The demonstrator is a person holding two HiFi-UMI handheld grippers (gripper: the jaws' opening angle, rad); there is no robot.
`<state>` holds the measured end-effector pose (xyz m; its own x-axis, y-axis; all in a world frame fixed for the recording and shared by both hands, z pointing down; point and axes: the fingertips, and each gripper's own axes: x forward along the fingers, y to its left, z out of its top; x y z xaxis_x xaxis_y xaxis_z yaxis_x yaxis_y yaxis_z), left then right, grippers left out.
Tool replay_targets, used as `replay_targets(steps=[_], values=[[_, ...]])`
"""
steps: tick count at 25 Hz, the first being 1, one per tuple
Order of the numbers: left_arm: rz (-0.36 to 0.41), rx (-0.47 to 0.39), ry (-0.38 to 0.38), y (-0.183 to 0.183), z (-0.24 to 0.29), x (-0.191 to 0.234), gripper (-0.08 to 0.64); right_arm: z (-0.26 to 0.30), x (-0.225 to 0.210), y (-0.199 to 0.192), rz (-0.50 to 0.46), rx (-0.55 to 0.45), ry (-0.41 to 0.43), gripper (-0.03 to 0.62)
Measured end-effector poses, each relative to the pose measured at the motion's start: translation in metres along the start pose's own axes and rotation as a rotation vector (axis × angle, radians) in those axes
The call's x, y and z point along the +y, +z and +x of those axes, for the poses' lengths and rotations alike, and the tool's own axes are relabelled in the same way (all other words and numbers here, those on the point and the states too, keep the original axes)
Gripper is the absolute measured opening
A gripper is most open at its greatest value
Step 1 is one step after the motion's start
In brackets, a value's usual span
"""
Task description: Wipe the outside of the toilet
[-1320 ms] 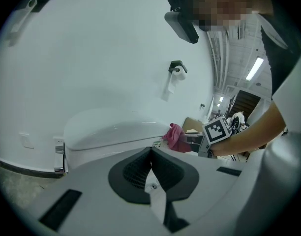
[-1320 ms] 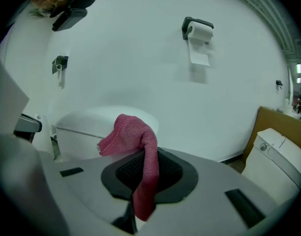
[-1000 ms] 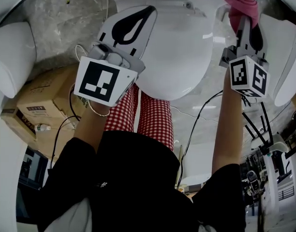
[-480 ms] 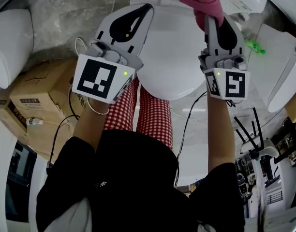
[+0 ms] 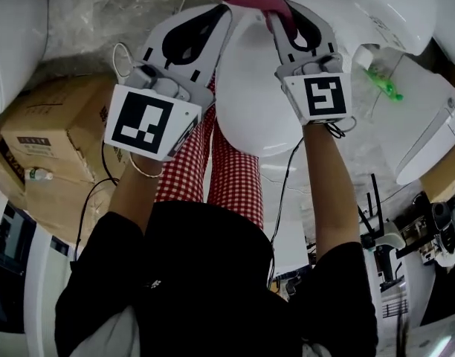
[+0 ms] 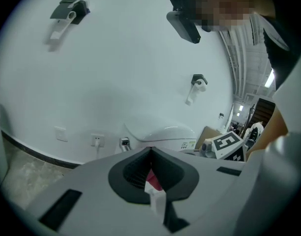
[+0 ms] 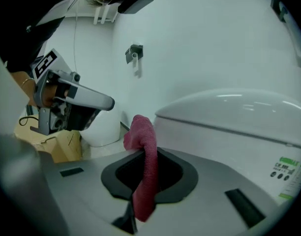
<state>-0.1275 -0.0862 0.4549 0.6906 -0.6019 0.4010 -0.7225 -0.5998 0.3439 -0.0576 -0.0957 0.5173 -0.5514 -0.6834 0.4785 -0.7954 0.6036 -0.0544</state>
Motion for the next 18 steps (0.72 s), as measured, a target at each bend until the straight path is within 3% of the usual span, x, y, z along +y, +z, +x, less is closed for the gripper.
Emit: replay_targets(steps=[6,14,18], values=[[-0.046,-0.013,0.055,-0.005,-0.016,0.029,0.009,0.03,0.002,-0.025,-0.017,0.121,-0.015,0.055],[-0.064,-0.009,0.074,-0.008,-0.024,0.044,0.009,0.047,-0.015,-0.036,0.185,0.142,-0.088,0.055],[-0.061,-0.02,0.062,-0.005,-0.024,0.043,0.009,0.043,-0.04,-0.041,0.331,0.124,-0.179,0.055]])
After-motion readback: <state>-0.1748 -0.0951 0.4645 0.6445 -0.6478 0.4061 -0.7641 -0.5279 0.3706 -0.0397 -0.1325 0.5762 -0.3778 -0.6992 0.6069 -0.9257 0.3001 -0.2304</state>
